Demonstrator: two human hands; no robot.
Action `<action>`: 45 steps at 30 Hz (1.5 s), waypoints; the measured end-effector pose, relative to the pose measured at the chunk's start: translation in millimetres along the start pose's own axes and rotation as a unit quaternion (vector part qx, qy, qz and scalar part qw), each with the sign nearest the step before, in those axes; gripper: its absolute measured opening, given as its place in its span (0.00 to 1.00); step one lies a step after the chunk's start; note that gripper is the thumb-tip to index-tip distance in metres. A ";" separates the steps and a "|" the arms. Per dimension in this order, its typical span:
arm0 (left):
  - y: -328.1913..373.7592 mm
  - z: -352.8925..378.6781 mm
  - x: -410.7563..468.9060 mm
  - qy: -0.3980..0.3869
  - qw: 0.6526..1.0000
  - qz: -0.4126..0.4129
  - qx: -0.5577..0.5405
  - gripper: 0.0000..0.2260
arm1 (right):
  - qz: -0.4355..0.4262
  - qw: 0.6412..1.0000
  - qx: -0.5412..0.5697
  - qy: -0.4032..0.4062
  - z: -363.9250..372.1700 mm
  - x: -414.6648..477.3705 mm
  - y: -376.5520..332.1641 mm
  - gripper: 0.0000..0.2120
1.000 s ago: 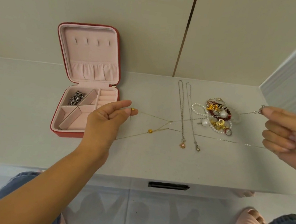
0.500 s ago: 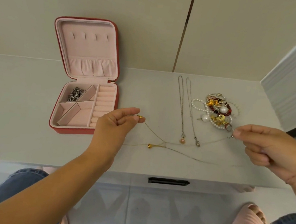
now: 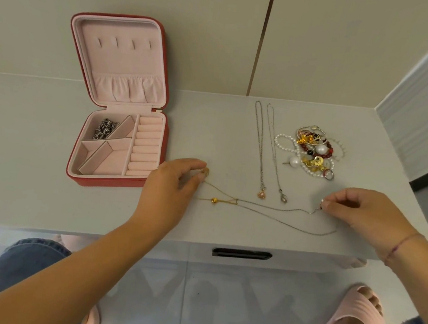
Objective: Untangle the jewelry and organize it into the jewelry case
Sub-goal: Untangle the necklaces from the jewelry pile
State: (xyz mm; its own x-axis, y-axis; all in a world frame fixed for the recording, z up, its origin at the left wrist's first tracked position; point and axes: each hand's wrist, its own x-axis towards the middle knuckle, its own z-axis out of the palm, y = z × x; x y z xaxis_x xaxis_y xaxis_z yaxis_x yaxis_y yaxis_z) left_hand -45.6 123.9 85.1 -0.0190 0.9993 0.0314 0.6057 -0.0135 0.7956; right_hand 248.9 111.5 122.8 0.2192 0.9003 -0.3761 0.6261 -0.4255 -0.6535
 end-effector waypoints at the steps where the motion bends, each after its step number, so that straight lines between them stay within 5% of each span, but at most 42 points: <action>1: -0.7 0.3 0.4 -0.011 1.000 0.010 0.015 0.11 | -0.005 1.000 -0.018 0.003 0.2 0.1 0.6 0.02; 8: -4.8 8.6 -1.0 -0.076 0.988 0.073 0.113 0.10 | -0.060 0.974 -0.187 0.108 10.7 -3.0 -6.4 0.09; 12: -6.5 11.5 -0.7 -0.074 0.984 0.095 0.135 0.09 | -0.071 0.967 -0.231 0.086 17.2 -5.9 -20.1 0.09; 18: -6.7 12.1 -0.6 -0.080 0.984 0.099 0.128 0.05 | -0.187 0.967 -0.164 0.058 40.5 -12.3 -35.4 0.04; 25: 10.0 4.9 -2.0 -0.119 0.991 0.010 -0.060 0.02 | -0.270 0.958 -0.066 -0.071 83.6 -24.9 -46.0 0.09; 36: 24.7 0.1 -1.5 -0.161 0.946 -0.103 -0.261 0.07 | -0.265 0.962 -0.067 -0.018 100.9 -15.7 -39.7 0.14; 45: 22.0 -0.1 1.8 -0.163 0.925 -0.119 -0.321 0.08 | -0.267 0.959 -0.087 -0.021 100.8 -14.3 -42.6 0.02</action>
State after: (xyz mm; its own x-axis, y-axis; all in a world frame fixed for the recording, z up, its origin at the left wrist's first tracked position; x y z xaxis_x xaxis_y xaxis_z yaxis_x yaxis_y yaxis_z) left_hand -32.3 125.4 102.8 0.2129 0.9328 -0.2909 0.0150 0.2945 0.9555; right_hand 143.7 107.4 89.9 -0.1957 0.9796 -0.0458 0.7573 0.1213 -0.6418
